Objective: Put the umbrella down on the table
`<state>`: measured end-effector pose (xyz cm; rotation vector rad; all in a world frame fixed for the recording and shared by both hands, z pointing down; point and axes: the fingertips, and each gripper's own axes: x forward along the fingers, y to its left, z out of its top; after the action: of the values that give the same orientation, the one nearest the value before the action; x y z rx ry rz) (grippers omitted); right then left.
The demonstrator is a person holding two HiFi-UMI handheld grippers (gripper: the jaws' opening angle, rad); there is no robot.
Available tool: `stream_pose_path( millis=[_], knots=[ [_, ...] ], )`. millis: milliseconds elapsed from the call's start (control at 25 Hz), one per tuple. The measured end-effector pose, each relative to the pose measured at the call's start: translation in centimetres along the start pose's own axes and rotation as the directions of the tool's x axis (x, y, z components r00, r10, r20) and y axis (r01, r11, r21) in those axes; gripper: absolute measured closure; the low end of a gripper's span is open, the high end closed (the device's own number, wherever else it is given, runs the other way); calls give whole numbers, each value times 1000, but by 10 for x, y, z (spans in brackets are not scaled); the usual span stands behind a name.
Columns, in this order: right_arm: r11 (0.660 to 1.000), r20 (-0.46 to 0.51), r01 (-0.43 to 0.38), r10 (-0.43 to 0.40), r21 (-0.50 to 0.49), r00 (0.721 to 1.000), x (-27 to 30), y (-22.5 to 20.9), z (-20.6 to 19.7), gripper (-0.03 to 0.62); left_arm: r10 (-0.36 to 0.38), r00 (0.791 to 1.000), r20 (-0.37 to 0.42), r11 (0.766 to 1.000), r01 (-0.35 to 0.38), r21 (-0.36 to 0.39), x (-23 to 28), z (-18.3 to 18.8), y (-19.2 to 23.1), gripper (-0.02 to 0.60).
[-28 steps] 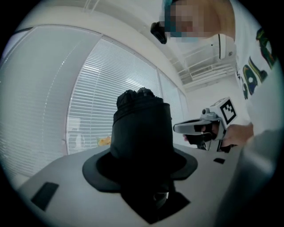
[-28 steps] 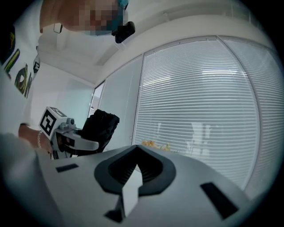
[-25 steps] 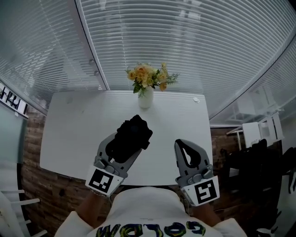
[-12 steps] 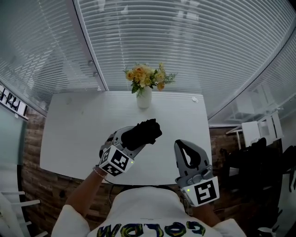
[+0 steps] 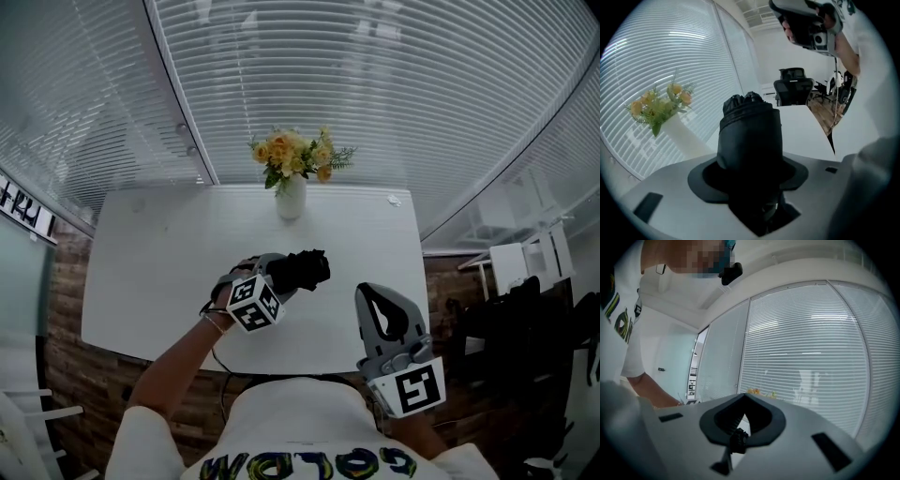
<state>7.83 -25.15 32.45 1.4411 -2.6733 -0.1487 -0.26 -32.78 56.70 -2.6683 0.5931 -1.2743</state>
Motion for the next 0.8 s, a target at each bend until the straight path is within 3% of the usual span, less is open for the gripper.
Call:
stream_pose_path(
  millis=[240,400,560,800],
  knots=[
    [1000,-6,4,-4,4,1000,1,-1,-2,585,-84,989,-118,995,89,38,36,-21,-9,311],
    [1000,-3,3,-3,-6,1000,2,-1,-1,585,-84,977,-197,990,104,94,54,-32,-6,311],
    [1000,-2,8,-8,-7,1000,2,-2,-2,585,-142,956,-258,982,169,86,73,-46,-18,311],
    [1000,-5,10,-10,-3,1000,2,-3,0,585,-163,934,-318,976,199,86,89,-60,-24,311]
  ],
)
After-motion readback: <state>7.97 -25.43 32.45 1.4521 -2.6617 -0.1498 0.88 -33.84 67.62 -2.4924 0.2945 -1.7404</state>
